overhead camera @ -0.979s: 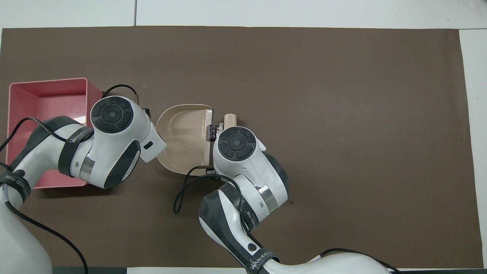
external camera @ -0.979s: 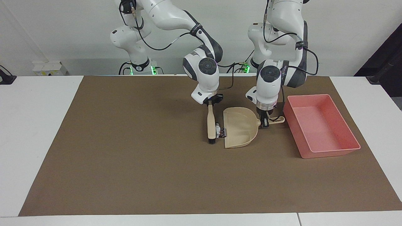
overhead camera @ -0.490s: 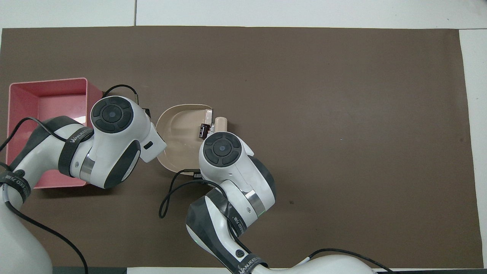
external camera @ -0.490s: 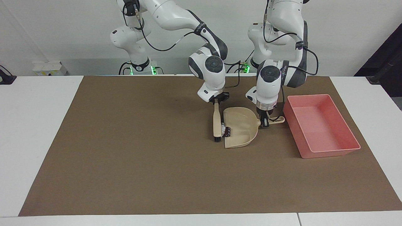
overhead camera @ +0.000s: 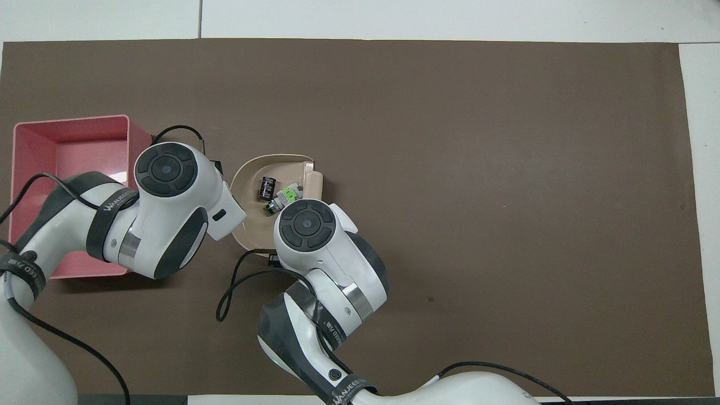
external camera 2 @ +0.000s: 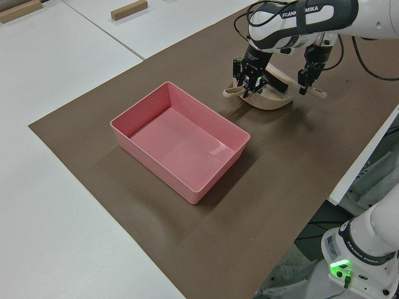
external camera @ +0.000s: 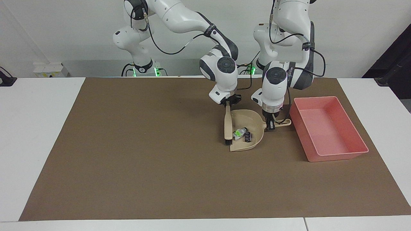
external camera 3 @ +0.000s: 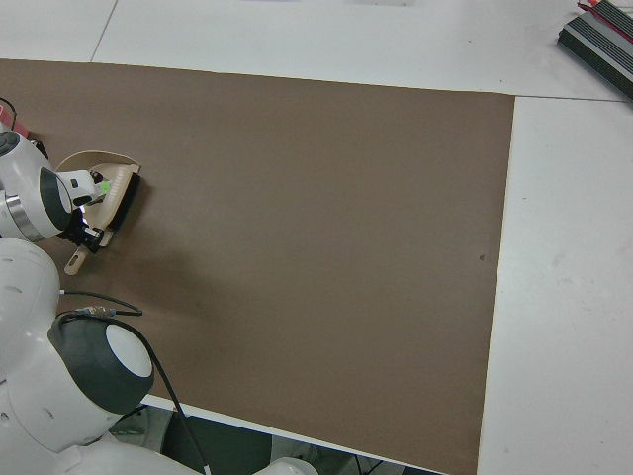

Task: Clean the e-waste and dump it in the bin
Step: 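Sweep the electronic part into the dustpan with the right gripper's brush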

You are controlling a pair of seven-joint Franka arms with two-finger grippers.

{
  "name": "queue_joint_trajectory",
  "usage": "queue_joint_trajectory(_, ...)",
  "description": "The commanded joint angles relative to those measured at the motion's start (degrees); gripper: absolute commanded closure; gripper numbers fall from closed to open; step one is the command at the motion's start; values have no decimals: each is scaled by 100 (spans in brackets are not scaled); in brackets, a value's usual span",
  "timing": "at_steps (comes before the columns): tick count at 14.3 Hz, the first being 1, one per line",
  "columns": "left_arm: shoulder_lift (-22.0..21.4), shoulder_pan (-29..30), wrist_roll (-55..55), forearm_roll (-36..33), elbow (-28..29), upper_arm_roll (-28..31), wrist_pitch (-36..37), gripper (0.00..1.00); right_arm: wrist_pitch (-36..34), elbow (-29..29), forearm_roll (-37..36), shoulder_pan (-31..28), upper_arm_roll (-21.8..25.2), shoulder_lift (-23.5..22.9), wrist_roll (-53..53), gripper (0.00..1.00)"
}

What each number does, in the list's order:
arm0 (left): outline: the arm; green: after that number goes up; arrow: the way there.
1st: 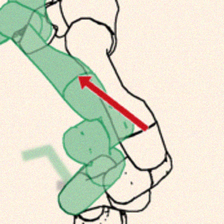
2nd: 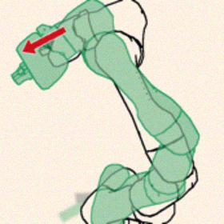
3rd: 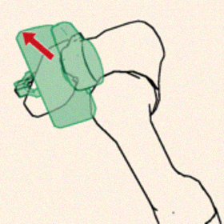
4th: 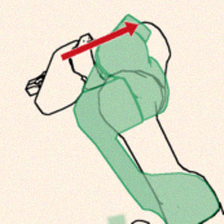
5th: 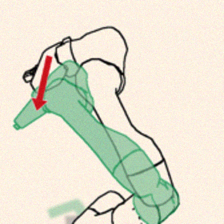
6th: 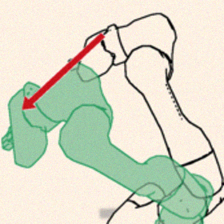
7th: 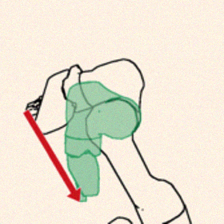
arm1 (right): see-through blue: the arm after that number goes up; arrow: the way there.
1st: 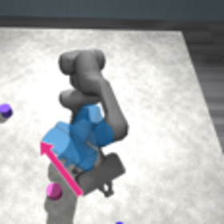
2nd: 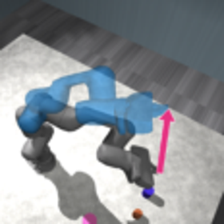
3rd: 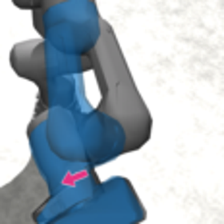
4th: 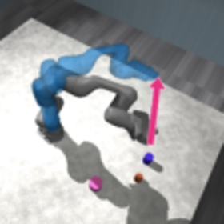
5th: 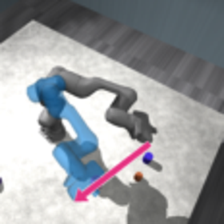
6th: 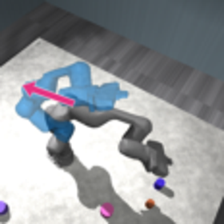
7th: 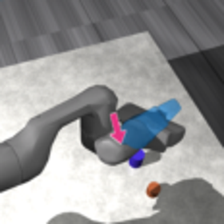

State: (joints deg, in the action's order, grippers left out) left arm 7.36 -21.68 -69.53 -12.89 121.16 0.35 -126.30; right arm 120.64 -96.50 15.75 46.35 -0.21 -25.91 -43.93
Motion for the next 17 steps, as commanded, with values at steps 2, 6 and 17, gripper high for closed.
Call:
queue_joint_trajectory(2,-59,-29,-113,-99,84,36,27,100,-461,736,139,-12,-23,-344,-160,100)
queue_joint_trajectory(6,-50,59,-481,-82,57,27,-34,100,-909,807,34,-117,-14,-344,-160,100)
queue_joint_trajectory(17,-322,375,-1185,814,-250,27,246,100,-2527,354,-467,-1012,39,866,988,100)
